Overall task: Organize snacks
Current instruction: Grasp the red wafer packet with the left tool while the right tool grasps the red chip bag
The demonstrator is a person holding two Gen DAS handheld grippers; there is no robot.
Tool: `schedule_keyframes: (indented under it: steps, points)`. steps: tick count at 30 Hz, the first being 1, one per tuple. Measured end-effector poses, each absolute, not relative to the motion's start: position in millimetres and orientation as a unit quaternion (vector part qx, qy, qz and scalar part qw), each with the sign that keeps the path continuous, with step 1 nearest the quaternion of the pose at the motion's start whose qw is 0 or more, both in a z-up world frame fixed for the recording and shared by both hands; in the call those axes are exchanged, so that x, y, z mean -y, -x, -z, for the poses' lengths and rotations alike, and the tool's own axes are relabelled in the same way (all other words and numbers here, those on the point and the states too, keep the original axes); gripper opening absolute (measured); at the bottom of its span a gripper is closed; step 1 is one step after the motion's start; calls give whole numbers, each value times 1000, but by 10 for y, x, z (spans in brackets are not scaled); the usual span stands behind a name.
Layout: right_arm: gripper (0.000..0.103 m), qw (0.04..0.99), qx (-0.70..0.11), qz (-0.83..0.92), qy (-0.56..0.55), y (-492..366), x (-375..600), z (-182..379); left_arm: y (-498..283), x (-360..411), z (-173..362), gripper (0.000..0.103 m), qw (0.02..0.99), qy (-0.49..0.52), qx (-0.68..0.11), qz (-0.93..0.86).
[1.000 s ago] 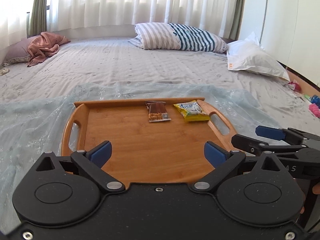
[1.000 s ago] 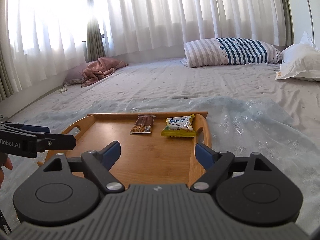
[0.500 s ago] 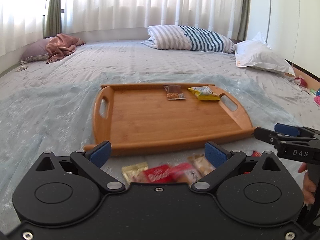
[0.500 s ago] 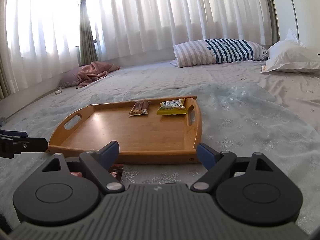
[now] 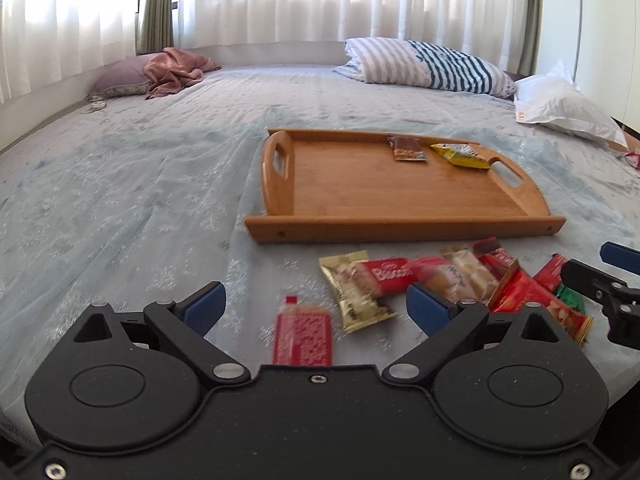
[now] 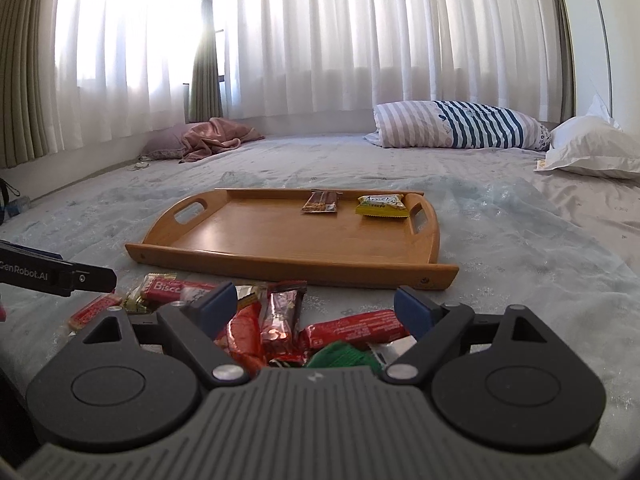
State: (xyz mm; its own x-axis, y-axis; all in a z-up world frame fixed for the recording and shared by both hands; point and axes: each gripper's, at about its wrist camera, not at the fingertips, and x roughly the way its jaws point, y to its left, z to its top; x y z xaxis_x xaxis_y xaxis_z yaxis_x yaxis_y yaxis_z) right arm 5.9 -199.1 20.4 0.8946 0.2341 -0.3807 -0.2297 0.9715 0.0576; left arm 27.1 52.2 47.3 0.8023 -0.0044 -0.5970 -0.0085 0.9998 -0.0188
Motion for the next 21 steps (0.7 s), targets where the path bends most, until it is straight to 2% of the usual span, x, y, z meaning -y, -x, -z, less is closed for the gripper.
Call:
schedule_keyframes:
  steps: [2, 3, 4, 7, 13, 18, 21]
  points:
    - [93, 973, -196, -119, -3, -5, 1947, -184, -251, -557, -443, 93, 948, 11, -317, -4]
    - [93, 973, -196, -119, -1, 16, 1924, -177, -242, -567, -429, 88, 948, 12, -319, -3]
    - [94, 973, -195, -119, 0, 37, 1904, -167, -237, -575, -414, 78, 947, 12, -322, -1]
    - [94, 973, -197, -124, 8, 91, 1845, -131, -240, -609, -357, 58, 941, 23, -338, 5]
    - [92, 971, -188, -137, 50, 204, 1637, -98, -247, -661, -280, 49, 936, 37, -350, 5]
    - [84, 969, -183, -139, 90, 247, 1471, -81, -262, -673, -237, 37, 933, 39, -358, 5]
    - [79, 967, -188, -138, 104, 235, 1410, -61, -260, -662, -217, 36, 933, 33, -360, 5]
